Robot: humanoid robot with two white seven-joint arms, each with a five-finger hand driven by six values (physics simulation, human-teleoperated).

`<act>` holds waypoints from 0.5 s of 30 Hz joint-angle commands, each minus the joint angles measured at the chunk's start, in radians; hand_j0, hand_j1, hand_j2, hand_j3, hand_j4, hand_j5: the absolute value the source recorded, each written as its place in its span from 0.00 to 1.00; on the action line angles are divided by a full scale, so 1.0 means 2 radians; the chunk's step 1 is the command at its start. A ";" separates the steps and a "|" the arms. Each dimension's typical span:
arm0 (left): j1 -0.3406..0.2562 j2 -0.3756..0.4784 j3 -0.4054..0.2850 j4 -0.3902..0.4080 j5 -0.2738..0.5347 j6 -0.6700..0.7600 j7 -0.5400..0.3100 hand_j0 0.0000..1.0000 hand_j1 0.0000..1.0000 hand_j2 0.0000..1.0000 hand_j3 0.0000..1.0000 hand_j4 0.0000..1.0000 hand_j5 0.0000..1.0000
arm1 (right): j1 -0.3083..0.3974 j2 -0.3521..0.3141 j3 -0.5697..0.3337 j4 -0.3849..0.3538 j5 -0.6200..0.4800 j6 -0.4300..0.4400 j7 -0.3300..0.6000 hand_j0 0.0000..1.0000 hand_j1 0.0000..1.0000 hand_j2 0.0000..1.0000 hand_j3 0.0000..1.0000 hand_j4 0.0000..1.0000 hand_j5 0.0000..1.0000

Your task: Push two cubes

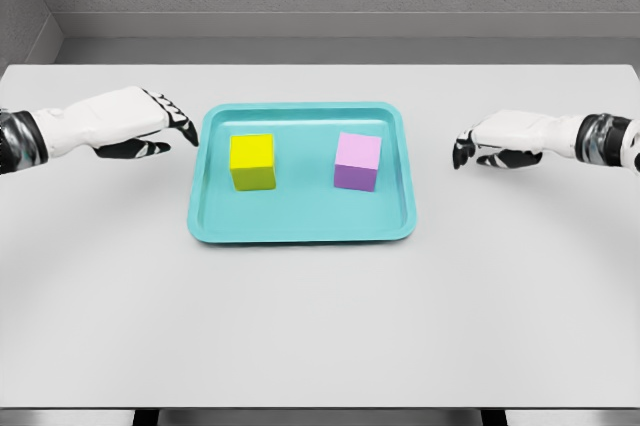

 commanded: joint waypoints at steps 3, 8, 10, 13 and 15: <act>-0.002 -0.015 0.002 0.002 -0.002 0.001 0.000 0.55 0.55 0.55 0.55 0.55 0.55 | -0.010 0.023 0.002 -0.001 -0.002 0.001 0.019 0.14 0.14 0.14 0.14 0.14 0.14; 0.000 -0.018 0.002 0.003 -0.002 0.001 0.000 0.57 0.57 0.57 0.57 0.57 0.57 | -0.033 0.043 0.032 -0.001 0.002 0.001 0.019 0.14 0.14 0.14 0.14 0.14 0.14; 0.002 -0.013 0.005 0.007 -0.002 0.001 0.000 0.58 0.58 0.58 0.58 0.58 0.58 | -0.042 0.047 0.042 -0.001 0.003 0.001 0.019 0.14 0.14 0.14 0.14 0.14 0.14; -0.005 -0.021 0.006 0.055 -0.003 0.001 0.000 0.58 0.58 0.58 0.58 0.58 0.58 | -0.046 0.048 0.053 -0.002 0.003 0.001 0.019 0.14 0.14 0.14 0.14 0.14 0.14; -0.009 -0.039 0.005 0.063 -0.007 0.001 0.000 0.58 0.58 0.58 0.58 0.58 0.58 | -0.057 0.058 0.072 0.000 0.004 0.001 0.019 0.14 0.14 0.14 0.14 0.14 0.14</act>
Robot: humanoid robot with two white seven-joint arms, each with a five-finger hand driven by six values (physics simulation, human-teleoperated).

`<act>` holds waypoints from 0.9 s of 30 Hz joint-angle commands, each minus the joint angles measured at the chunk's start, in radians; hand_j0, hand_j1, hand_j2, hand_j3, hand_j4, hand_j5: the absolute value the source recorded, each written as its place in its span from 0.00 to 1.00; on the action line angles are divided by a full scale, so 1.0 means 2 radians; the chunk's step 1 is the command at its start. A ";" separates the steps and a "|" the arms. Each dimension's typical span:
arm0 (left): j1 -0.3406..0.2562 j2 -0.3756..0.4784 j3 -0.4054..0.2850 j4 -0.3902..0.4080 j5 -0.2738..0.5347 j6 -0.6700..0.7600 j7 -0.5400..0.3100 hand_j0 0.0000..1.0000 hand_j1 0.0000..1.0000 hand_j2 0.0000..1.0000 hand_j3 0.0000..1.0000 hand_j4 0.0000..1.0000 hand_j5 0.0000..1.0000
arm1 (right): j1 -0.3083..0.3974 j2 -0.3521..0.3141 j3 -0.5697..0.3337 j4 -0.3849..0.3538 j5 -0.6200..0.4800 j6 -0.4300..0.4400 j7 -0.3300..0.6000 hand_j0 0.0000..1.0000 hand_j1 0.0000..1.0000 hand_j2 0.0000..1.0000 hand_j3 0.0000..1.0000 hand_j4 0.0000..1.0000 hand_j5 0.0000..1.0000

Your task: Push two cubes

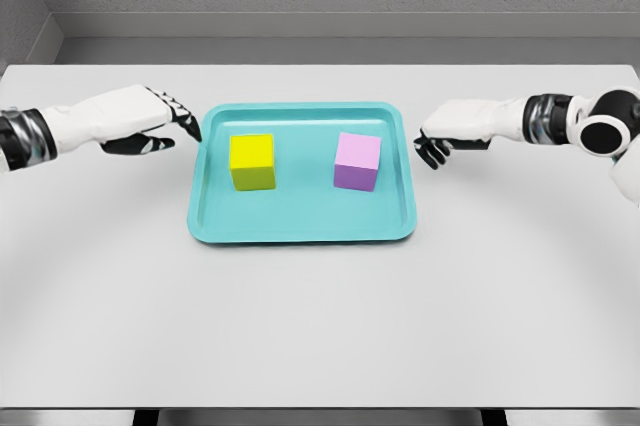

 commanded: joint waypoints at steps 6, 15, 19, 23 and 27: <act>-0.002 -0.034 -0.001 0.032 -0.021 0.001 0.000 0.58 0.58 0.58 0.58 0.58 0.58 | 0.000 0.017 0.020 0.004 0.004 0.001 0.000 0.14 0.14 0.14 0.14 0.14 0.14; -0.003 -0.035 -0.003 0.038 -0.024 0.001 0.000 0.57 0.57 0.57 0.57 0.57 0.57 | -0.010 0.039 0.038 0.019 0.011 0.001 0.000 0.14 0.14 0.14 0.14 0.14 0.14; -0.003 -0.041 -0.003 0.043 -0.029 0.001 0.000 0.56 0.56 0.56 0.56 0.56 0.56 | -0.011 0.043 0.041 0.021 0.012 0.001 0.000 0.14 0.14 0.14 0.14 0.14 0.14; -0.003 -0.052 -0.002 0.053 -0.035 0.001 0.000 0.56 0.56 0.56 0.56 0.56 0.56 | -0.011 0.050 0.044 0.023 0.012 0.001 0.000 0.14 0.14 0.14 0.14 0.14 0.14; -0.003 -0.052 -0.001 0.053 -0.035 0.001 0.000 0.56 0.56 0.56 0.56 0.56 0.56 | -0.018 0.060 0.050 0.042 0.012 0.001 0.000 0.14 0.14 0.14 0.14 0.14 0.14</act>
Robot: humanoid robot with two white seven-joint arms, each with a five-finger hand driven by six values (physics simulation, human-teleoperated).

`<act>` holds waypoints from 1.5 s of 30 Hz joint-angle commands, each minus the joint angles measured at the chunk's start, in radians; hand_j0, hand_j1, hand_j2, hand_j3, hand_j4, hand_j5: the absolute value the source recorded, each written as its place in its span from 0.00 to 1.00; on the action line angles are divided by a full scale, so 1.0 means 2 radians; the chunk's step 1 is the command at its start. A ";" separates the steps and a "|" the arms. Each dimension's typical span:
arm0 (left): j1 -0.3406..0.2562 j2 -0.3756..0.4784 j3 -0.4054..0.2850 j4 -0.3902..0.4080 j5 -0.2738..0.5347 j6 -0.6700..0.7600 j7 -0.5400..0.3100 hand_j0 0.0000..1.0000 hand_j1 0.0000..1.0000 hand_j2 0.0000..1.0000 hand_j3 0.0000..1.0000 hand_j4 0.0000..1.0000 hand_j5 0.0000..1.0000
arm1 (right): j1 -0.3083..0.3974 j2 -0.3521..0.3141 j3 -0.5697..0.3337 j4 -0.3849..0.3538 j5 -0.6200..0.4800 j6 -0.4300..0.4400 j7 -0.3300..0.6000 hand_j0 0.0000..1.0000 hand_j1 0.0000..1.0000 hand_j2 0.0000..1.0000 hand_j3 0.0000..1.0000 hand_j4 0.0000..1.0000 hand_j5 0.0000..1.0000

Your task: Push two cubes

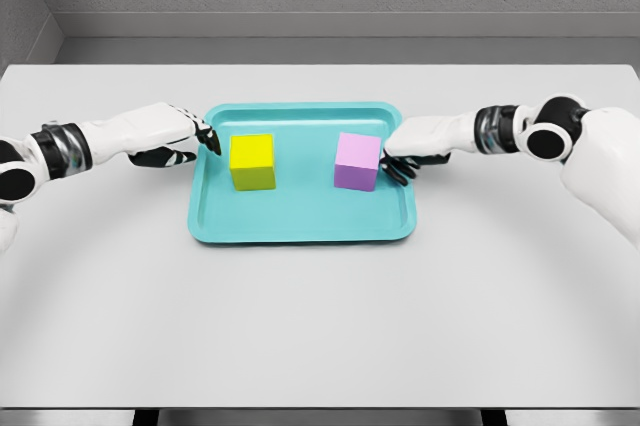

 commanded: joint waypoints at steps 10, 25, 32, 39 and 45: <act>0.000 -0.012 -0.001 0.000 0.002 0.001 0.000 0.56 0.56 0.56 0.56 0.56 0.56 | -0.002 0.013 0.005 0.008 -0.007 -0.002 0.004 0.14 0.14 0.14 0.14 0.14 0.14; 0.000 -0.032 -0.003 -0.002 -0.005 0.001 0.000 0.56 0.56 0.56 0.56 0.56 0.56 | -0.013 0.025 0.005 0.016 0.004 -0.002 0.004 0.14 0.14 0.14 0.14 0.14 0.14; 0.000 -0.025 -0.001 -0.002 -0.005 0.001 0.000 0.56 0.56 0.56 0.56 0.56 0.56 | -0.021 0.040 0.012 0.028 0.004 -0.002 0.004 0.14 0.14 0.14 0.14 0.14 0.14; -0.002 -0.019 0.004 0.016 -0.005 0.001 0.000 0.55 0.55 0.55 0.55 0.55 0.55 | -0.025 0.048 0.013 0.047 0.004 -0.002 0.004 0.14 0.14 0.14 0.14 0.14 0.14; -0.015 -0.044 0.002 0.051 -0.006 0.001 0.000 0.55 0.55 0.55 0.55 0.55 0.55 | -0.028 0.055 0.013 0.067 0.004 -0.002 0.004 0.14 0.14 0.14 0.14 0.14 0.14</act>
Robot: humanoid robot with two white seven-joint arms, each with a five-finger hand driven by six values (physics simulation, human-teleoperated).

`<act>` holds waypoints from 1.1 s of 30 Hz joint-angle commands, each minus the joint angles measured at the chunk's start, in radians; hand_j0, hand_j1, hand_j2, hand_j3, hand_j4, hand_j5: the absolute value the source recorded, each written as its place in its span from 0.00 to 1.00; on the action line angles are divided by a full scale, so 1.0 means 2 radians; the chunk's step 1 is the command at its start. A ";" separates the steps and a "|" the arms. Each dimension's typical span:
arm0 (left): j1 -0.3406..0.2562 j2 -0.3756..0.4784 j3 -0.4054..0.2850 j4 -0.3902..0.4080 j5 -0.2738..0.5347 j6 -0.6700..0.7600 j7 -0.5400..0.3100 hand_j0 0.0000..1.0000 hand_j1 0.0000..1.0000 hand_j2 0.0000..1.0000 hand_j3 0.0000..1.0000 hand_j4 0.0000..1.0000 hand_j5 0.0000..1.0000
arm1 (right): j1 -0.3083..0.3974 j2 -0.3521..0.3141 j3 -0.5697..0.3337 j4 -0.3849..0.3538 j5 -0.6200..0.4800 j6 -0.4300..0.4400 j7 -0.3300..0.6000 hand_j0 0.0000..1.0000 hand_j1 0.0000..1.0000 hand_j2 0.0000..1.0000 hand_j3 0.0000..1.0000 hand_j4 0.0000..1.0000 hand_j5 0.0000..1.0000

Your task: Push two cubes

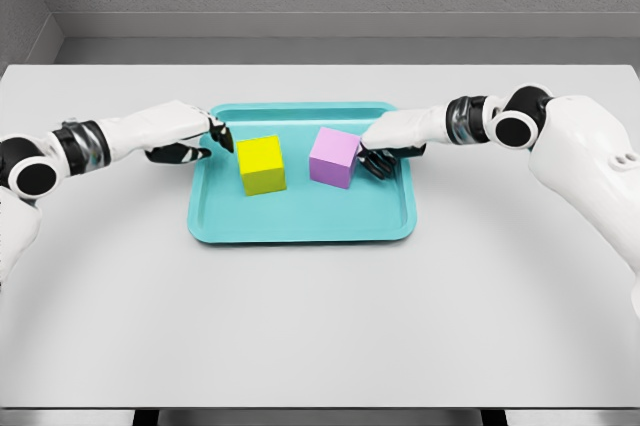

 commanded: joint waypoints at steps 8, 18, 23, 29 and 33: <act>-0.008 -0.025 -0.003 0.019 0.003 0.001 0.000 0.55 0.55 0.55 0.55 0.55 0.55 | -0.006 0.009 -0.001 0.023 -0.001 0.001 0.000 0.14 0.14 0.14 0.14 0.14 0.14; -0.009 -0.030 -0.005 0.019 0.003 0.001 0.000 0.55 0.55 0.55 0.55 0.55 0.55 | -0.015 0.023 -0.001 0.043 0.012 0.001 0.000 0.14 0.14 0.14 0.14 0.14 0.14; -0.006 -0.008 -0.001 0.013 0.010 0.001 0.000 0.55 0.55 0.55 0.55 0.55 0.55 | -0.018 0.022 -0.002 0.056 0.013 0.001 0.000 0.14 0.14 0.14 0.14 0.14 0.14; -0.002 -0.005 -0.002 0.011 0.011 0.001 0.000 0.55 0.55 0.55 0.55 0.55 0.55 | -0.025 0.030 -0.002 0.075 0.013 0.001 0.000 0.14 0.14 0.14 0.14 0.14 0.14; -0.002 -0.007 -0.005 0.010 0.011 0.001 0.000 0.55 0.55 0.55 0.55 0.55 0.55 | -0.026 0.034 -0.003 0.084 0.013 0.001 0.000 0.14 0.14 0.14 0.14 0.14 0.14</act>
